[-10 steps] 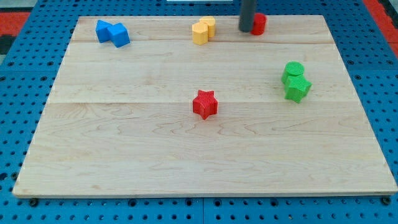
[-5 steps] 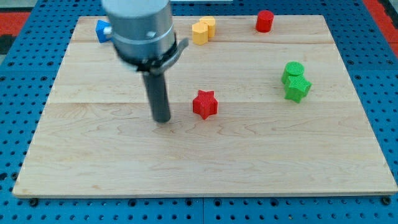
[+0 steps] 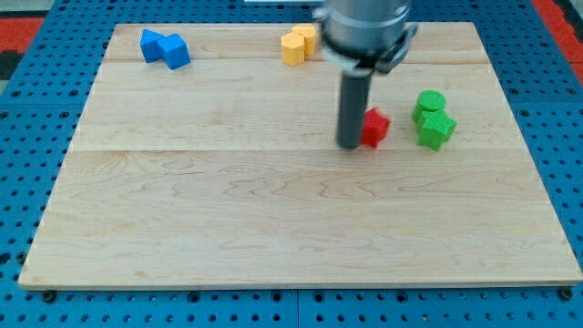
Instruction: Move red star to the right of the red circle
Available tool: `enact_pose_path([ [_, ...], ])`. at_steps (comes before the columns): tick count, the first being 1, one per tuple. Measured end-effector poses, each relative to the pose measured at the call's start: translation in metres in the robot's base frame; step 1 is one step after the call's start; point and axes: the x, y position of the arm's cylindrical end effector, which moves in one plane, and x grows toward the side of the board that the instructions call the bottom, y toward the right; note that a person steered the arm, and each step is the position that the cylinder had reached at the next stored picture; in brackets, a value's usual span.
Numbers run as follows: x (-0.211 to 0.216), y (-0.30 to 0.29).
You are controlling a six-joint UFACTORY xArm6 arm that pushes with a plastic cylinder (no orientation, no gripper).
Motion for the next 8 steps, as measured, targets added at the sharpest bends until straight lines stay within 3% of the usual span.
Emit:
enact_pose_path([
  [1, -0.047, 0.042],
  [2, -0.028, -0.001],
  [3, -0.009, 0.023],
  [5, -0.077, 0.104],
  [6, -0.113, 0.106],
  [8, -0.139, 0.093],
])
